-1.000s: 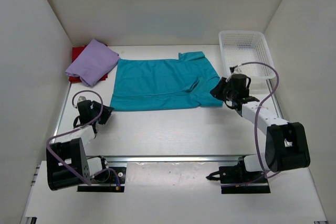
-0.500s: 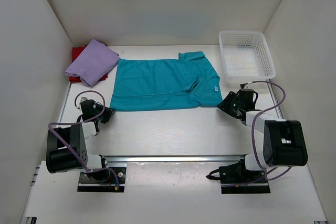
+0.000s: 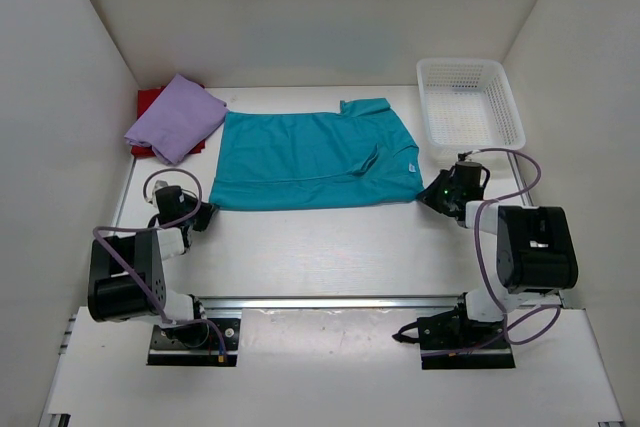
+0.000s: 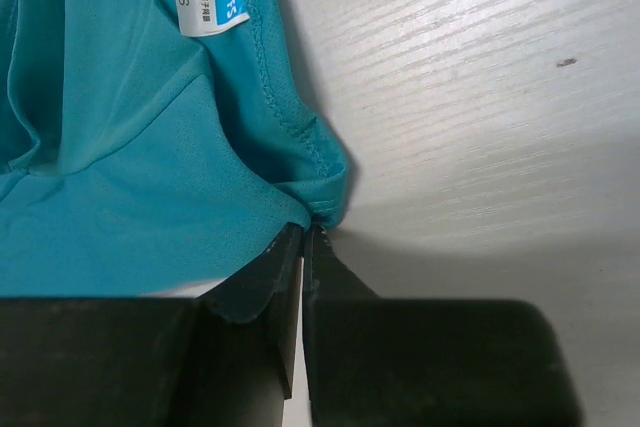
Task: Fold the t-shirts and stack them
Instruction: Fold the flattened tshirt in 1/3 of the way
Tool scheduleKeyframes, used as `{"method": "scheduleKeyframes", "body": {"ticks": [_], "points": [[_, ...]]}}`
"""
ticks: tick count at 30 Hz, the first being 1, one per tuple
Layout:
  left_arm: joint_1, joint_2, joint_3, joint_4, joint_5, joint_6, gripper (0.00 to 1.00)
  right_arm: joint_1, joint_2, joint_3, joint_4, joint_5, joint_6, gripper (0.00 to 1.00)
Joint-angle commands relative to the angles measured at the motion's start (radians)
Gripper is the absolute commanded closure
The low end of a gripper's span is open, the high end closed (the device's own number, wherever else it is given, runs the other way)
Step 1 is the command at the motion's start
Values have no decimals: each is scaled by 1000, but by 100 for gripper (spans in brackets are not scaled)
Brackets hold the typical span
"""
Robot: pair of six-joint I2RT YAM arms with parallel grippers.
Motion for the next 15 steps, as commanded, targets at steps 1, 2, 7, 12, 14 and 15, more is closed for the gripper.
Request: {"method": "scheduleKeyframes", "body": {"ticks": [1, 2, 7, 12, 14, 15], "points": [[0, -51, 23, -25, -41, 37, 100, -10, -34, 1, 21, 36, 14, 100], [4, -62, 25, -36, -51, 42, 100, -3, -52, -15, 16, 42, 16, 100], [55, -100, -4, -86, -34, 62, 100, 14, -112, -88, 4, 27, 42, 100], [72, -189, -23, -169, -52, 108, 100, 23, -229, -186, -63, 35, 25, 100], [77, -229, -34, -209, -42, 132, 100, 16, -284, -216, -93, 33, 20, 100], [74, -256, -43, -249, -46, 157, 100, 7, -322, -237, -125, 24, 14, 100]]}}
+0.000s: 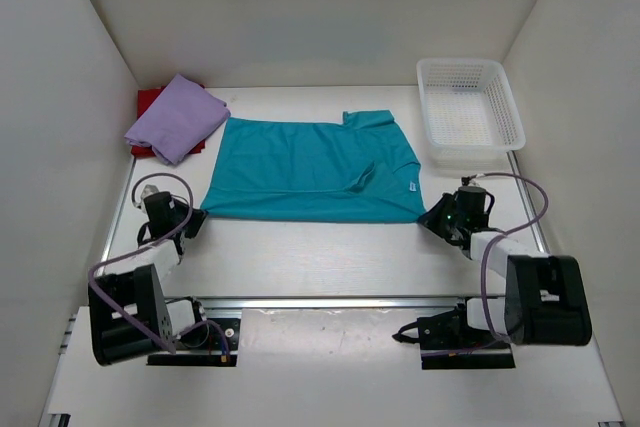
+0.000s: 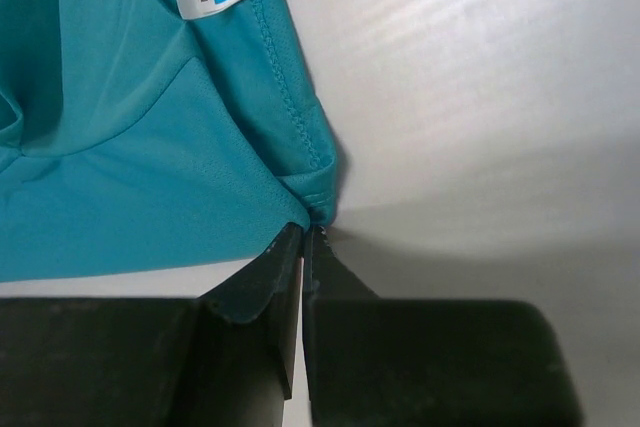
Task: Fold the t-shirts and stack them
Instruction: Fold the flattened tshirt in 1/3 of the way
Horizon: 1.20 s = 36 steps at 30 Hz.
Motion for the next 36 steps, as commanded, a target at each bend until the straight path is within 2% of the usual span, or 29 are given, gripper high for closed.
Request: {"method": "scheduleKeyframes", "body": {"ticks": [1, 7, 9, 11, 12, 14, 15, 16, 17, 18, 19, 20, 21, 22, 24, 25, 26, 27, 28, 31, 33, 36], "points": [[17, -108, -29, -132, -16, 70, 100, -20, -120, -63, -88, 7, -17, 100], [39, -344, -121, -350, -44, 162, 100, -66, -431, -132, -330, 24, -33, 100], [40, -411, -140, -413, -30, 182, 95, -97, -519, -143, -399, 12, -25, 100], [37, -467, -161, -455, -18, 196, 81, -78, -609, -142, -450, 41, -4, 97], [31, -468, -169, -456, -7, 196, 72, -64, -619, -143, -460, 45, 13, 92], [19, -473, -166, -444, 28, 185, 54, -60, -639, -132, -465, 42, 4, 71], [25, -476, -155, -438, 34, 179, 49, -79, -637, -125, -483, 30, -5, 66], [29, -473, -145, -436, 33, 185, 38, -80, -636, -120, -490, 19, -16, 63], [32, -479, -122, -452, 22, 190, 27, -71, -642, -108, -484, 13, -29, 56], [34, -475, -85, -461, 17, 213, 20, -55, -645, -84, -491, 21, -34, 54], [26, -471, -50, -475, -2, 231, 9, -39, -645, -74, -487, 27, -54, 54], [25, -468, -30, -475, -9, 248, 3, -37, -645, -56, -482, 25, -63, 54], [20, -458, -4, -460, 20, 254, 3, -12, -616, -24, -465, 7, -85, 62], [13, -453, 4, -441, 51, 262, 9, 4, -600, -8, -461, -2, -91, 70], [-65, -406, 9, -346, 123, 233, 50, 124, -501, 32, -401, 21, -89, 98], [-93, -395, 15, -302, 116, 210, 57, 166, -469, 50, -383, 42, -99, 100], [-175, -378, 20, -295, 81, 184, 66, 235, -412, 74, -347, 64, -112, 100], [-279, -366, 26, -268, 20, 179, 71, 290, -351, 113, -311, 71, -128, 100], [-370, -347, 35, -248, -5, 182, 72, 333, -285, 139, -278, 76, -144, 100], [-548, -289, 47, -197, -111, 170, 72, 348, -124, 211, -212, 33, -149, 100], [-585, -236, 53, -150, -102, 162, 73, 351, -41, 245, -195, 7, -149, 100], [-569, -162, 37, -76, -40, 144, 74, 378, 59, 288, -154, 22, -146, 100]]}}
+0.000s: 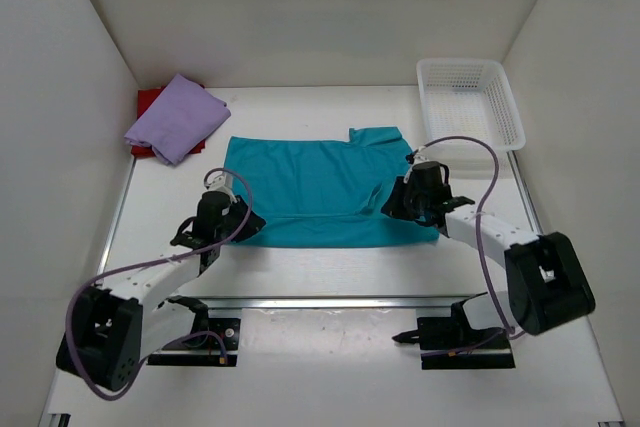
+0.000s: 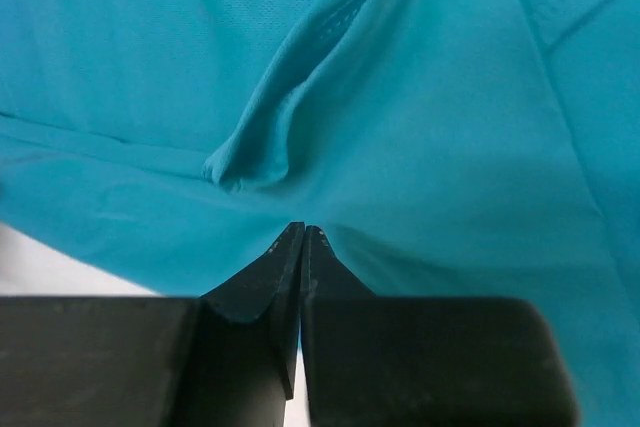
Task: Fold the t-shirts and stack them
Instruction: Fold the flattened tshirt in 1/3 of the way
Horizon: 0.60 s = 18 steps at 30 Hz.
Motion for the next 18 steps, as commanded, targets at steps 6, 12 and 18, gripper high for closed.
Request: {"method": "scheduleKeyframes", "body": {"ticks": [6, 12, 18], "points": [[52, 72, -45, 180, 34, -33, 75, 67, 170, 84, 139, -37, 11, 100], [88, 74, -77, 208, 57, -53, 74, 70, 275, 182, 145, -44, 0, 100], [102, 31, -88, 194, 46, -50, 74, 73, 404, 273, 146, -71, 7, 100]]}}
